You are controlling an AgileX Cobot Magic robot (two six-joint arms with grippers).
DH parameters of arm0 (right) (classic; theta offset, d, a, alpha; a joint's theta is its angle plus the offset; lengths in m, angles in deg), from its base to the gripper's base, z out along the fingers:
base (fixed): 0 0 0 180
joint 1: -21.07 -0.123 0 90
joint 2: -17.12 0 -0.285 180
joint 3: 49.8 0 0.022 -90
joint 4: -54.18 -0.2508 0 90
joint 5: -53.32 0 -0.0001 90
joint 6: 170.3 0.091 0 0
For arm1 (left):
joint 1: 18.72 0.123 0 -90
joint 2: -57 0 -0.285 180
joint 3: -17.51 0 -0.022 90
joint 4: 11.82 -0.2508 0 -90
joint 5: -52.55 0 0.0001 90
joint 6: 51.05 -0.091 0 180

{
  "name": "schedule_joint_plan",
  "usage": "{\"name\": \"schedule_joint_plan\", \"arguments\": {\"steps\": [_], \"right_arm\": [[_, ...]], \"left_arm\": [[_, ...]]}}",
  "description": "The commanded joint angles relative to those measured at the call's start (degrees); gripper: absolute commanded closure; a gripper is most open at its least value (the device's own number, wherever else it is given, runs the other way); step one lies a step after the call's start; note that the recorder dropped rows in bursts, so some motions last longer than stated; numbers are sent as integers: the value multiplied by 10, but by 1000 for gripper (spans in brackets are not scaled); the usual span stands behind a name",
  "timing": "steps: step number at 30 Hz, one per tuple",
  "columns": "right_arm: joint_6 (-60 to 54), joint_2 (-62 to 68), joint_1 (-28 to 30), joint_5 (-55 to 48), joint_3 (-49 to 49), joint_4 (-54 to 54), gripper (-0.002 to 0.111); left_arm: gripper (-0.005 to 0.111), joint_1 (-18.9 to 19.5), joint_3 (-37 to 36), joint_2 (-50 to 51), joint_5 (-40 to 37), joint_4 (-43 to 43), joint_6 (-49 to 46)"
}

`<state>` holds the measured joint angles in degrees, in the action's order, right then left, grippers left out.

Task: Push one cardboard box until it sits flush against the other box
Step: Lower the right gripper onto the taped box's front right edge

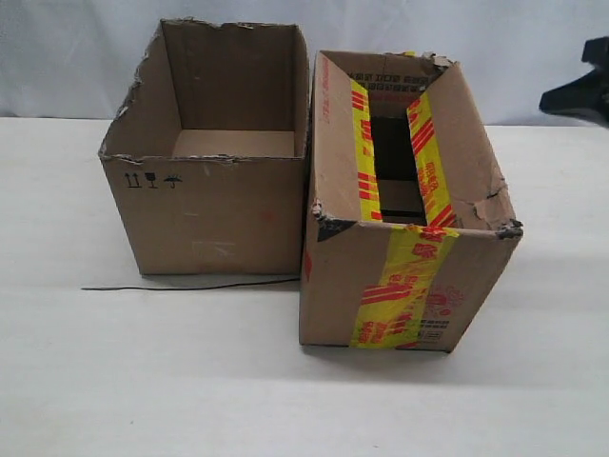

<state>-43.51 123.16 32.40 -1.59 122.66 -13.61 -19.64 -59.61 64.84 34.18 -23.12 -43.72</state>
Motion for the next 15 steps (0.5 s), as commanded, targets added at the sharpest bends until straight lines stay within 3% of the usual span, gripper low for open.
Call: {"name": "schedule_joint_plan", "arguments": {"steps": [1, 7, 15], "right_arm": [[-18, -95, -27, -6, 3, 45, 108], [6, -207, -180, 11, -14, 182, 108], [159, -321, -421, 24, -117, 443, 108]], "left_arm": [[107, -5, -1, -1, 7, 4, 2], [107, -5, -1, -1, 7, 4, 2], [107, -5, -1, -1, 7, 4, 2]]}}
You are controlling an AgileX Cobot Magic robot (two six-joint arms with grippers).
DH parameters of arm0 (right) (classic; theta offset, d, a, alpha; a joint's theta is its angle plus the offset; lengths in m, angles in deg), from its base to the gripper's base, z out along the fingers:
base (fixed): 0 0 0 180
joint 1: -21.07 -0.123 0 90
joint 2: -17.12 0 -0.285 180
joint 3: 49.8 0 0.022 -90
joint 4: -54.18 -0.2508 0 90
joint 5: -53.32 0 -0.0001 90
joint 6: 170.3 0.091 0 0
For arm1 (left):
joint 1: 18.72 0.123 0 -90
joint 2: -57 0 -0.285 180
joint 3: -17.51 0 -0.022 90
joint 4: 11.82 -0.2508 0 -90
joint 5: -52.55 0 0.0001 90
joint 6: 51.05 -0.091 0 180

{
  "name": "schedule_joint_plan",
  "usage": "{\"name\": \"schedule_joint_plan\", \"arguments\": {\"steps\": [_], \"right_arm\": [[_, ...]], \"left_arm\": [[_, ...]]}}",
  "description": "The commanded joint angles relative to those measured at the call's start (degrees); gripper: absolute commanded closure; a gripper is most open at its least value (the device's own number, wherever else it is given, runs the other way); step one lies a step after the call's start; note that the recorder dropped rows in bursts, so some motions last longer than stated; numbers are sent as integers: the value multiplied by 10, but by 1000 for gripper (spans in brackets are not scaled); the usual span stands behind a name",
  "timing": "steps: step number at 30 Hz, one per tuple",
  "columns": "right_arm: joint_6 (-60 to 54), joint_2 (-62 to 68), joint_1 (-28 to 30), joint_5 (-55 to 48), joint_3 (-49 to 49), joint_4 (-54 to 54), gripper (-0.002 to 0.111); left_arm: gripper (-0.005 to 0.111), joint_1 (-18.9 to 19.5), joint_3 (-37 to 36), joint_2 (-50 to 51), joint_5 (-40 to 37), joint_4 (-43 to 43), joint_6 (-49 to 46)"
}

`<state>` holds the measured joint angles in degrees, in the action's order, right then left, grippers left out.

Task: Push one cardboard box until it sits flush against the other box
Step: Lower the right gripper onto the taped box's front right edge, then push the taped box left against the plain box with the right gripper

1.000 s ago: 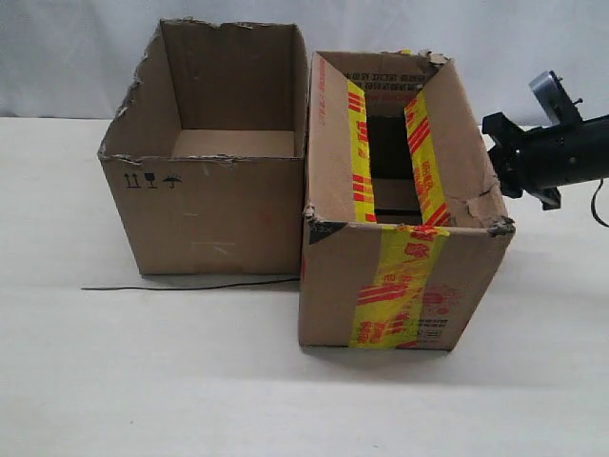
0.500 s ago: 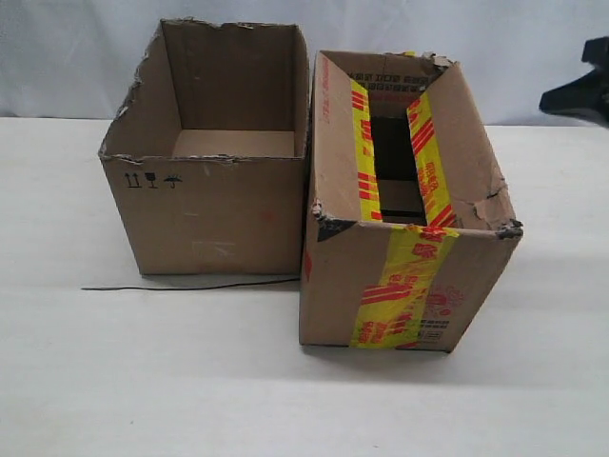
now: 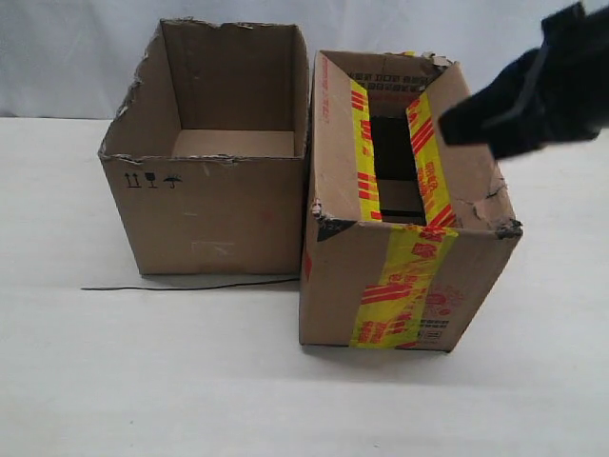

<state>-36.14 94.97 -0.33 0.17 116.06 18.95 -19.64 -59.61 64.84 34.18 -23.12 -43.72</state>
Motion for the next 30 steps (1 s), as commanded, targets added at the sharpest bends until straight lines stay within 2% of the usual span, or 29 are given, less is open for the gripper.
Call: {"name": "schedule_joint_plan", "arguments": {"steps": [1, 4, 7, 12, 19, 24, 30], "right_arm": [[108, -47, -114, 7, -66, 142, 108], [185, -54, -179, 38, -137, 242, 108], [292, -47, -221, 116, -206, 378, 108], [504, -10, -254, 142, -219, 570, 108], [628, 57, -254, 160, -208, 675, 108], [746, 117, -253, 160, -163, 785, 108], [757, 159, -253, 159, -128, 815, 108]], "left_arm": [[107, -5, -1, -1, 7, 4, 2], [107, -5, -1, -1, 7, 4, 2], [107, -5, -1, -1, 7, 4, 2], [107, -5, -1, -1, 7, 4, 2], [107, -5, -1, -1, 7, 4, 2], [107, -5, -1, -1, 7, 4, 2], [107, -5, -1, -1, 7, 4, 2]]}}
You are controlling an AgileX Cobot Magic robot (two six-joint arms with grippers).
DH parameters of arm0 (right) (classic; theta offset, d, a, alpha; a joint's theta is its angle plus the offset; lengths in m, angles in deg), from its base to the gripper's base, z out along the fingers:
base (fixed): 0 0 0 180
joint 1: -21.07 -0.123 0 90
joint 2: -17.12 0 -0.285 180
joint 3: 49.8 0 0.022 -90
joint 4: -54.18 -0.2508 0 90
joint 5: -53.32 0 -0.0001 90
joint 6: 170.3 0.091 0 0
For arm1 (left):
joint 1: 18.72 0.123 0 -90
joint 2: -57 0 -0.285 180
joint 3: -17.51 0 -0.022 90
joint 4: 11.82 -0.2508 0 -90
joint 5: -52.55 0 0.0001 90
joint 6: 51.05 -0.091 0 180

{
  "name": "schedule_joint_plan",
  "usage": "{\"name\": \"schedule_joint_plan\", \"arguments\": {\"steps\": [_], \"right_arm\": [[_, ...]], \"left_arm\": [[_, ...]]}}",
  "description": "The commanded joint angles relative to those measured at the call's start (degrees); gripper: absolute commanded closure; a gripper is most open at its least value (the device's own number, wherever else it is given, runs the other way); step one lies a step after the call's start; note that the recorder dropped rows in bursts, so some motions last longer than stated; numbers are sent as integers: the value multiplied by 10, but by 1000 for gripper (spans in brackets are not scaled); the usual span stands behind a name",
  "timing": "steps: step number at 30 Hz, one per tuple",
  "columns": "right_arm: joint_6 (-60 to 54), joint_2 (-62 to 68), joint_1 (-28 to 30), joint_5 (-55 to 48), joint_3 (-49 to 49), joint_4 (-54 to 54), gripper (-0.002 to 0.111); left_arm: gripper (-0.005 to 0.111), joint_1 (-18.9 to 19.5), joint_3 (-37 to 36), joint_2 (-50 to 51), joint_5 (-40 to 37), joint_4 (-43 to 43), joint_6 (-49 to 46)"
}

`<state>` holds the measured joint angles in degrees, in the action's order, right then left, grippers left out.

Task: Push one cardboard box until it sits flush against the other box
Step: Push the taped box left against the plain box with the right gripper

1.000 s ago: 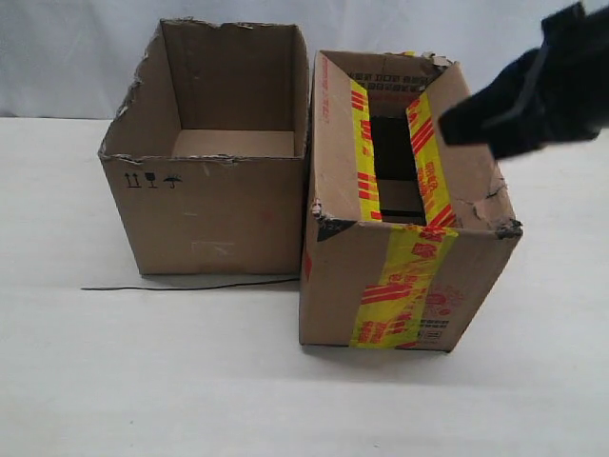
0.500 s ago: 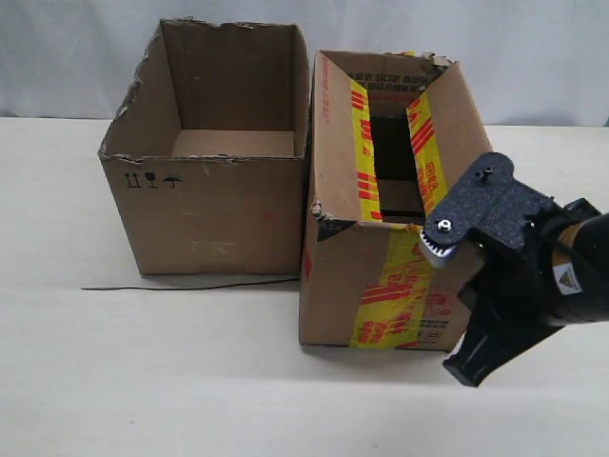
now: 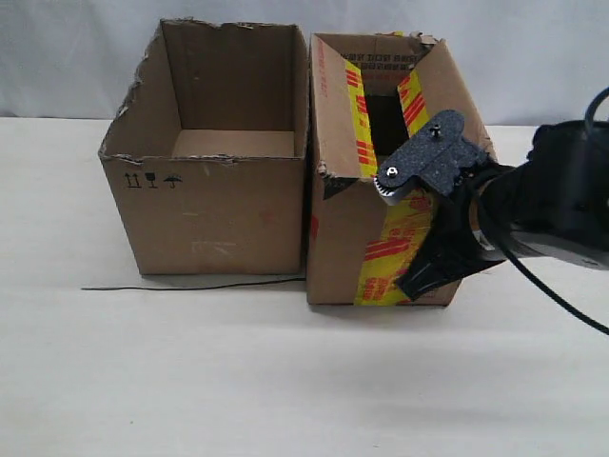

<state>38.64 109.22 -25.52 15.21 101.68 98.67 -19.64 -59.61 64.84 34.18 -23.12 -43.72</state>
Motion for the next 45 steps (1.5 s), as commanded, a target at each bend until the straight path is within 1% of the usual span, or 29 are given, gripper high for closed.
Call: {"name": "schedule_joint_plan", "arguments": {"steps": [1, 4, 6, 8, 17, 22, 26, 31, 34, 45], "right_arm": [[9, 24, -2, 8, 22, 18, 108], [18, 36, -1, 8, 33, 44, 108], [62, 40, -1, 4, 33, 87, 108], [77, 40, -1, 4, 33, 105, 108], [80, 34, -2, 6, 33, 99, 108], [99, -12, 5, 13, 33, 96, 108], [57, -2, 13, 34, 32, 41, 108], [58, 37, 13, 50, 32, 48, 108], [121, 40, 13, 63, 32, 116, 108], [127, 40, 13, 76, 33, 116, 108]], "left_arm": [[107, -5, -1, -1, 7, 4, 2], [107, -5, -1, -1, 7, 4, 2], [107, -5, -1, -1, 7, 4, 2], [107, -5, -1, -1, 7, 4, 2], [107, -5, -1, -1, 7, 4, 2], [107, -5, -1, -1, 7, 4, 2], [107, -5, -1, -1, 7, 4, 2], [107, -5, -1, -1, 7, 4, 2], [107, -5, -1, -1, 7, 4, 2], [107, -5, -1, -1, 7, 4, 2]]}}
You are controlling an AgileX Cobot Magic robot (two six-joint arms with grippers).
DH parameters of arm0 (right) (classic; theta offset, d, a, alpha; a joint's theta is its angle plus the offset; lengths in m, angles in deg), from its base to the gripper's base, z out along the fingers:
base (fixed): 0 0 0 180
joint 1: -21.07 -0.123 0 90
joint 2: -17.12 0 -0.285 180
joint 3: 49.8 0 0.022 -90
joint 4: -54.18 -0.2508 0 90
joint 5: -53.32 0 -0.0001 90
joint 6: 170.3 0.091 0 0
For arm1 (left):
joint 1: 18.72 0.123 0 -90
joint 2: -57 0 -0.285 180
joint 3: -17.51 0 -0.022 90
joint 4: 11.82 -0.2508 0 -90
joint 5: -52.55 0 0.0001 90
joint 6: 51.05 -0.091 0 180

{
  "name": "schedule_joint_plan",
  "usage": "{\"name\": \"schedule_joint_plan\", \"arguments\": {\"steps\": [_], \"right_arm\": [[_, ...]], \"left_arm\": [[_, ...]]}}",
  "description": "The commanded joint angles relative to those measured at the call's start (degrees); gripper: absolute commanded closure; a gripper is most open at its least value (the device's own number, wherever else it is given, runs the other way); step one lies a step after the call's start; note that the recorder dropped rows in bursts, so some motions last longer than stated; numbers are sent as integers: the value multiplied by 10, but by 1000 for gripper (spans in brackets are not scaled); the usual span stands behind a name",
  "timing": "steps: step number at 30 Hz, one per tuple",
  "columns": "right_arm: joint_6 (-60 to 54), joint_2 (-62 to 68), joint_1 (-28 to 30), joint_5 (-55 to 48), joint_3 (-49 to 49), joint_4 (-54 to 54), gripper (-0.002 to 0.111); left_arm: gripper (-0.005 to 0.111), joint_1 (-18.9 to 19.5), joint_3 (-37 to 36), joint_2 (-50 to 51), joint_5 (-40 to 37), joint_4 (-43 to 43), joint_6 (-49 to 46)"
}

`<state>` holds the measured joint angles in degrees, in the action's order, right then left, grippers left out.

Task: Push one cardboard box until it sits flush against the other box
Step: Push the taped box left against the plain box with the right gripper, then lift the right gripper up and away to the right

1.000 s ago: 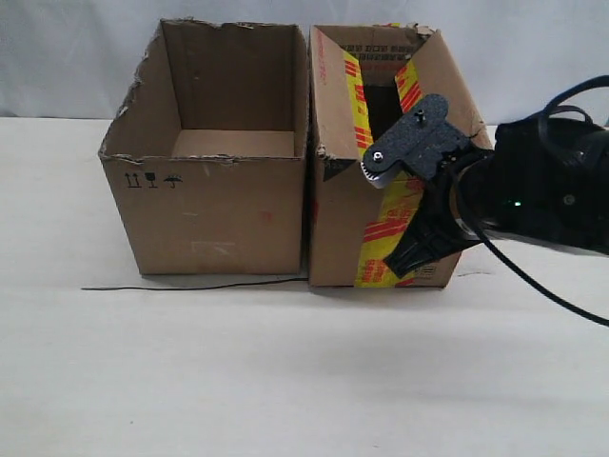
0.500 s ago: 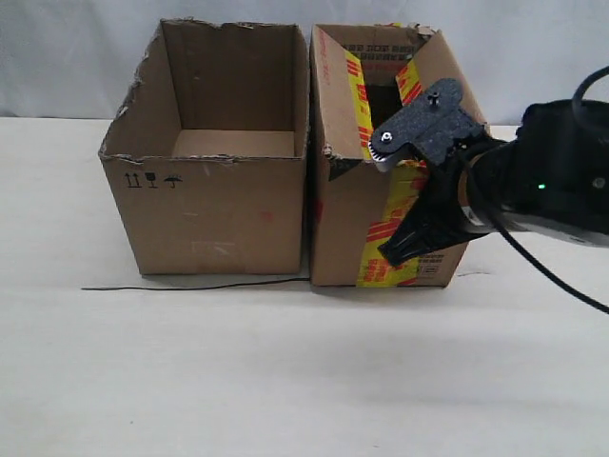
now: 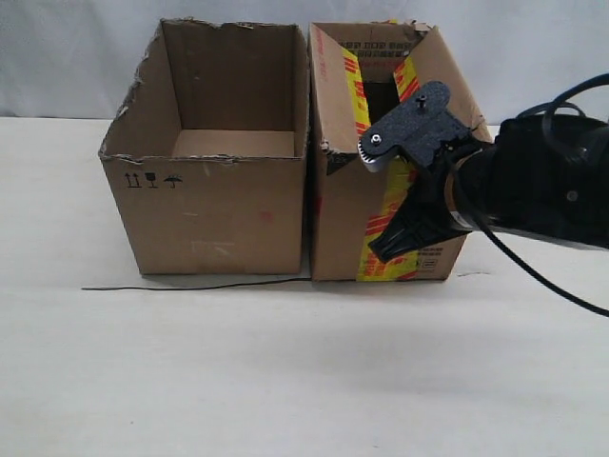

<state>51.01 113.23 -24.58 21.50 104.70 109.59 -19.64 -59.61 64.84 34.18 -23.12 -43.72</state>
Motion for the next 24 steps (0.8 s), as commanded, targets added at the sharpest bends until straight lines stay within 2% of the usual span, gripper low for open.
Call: {"name": "schedule_joint_plan", "arguments": {"steps": [1, 7, 15, 18, 21, 24], "right_arm": [[4, 0, 4, 17, 3, 7, 108], [-6, -21, 2, 18, 3, -9, 108], [-17, -180, 6, -9, 9, -48, 108], [-14, -217, 50, -22, 18, -44, 108], [-36, -215, 144, -18, 42, -94, 108], [-136, -181, 250, 19, 63, -211, 108]], "left_arm": [[107, -5, -1, -1, 7, 4, 2], [107, -5, -1, -1, 7, 4, 2], [107, -5, -1, -1, 7, 4, 2], [107, -5, -1, -1, 7, 4, 2], [107, -5, -1, -1, 7, 4, 2], [107, -5, -1, -1, 7, 4, 2]]}}
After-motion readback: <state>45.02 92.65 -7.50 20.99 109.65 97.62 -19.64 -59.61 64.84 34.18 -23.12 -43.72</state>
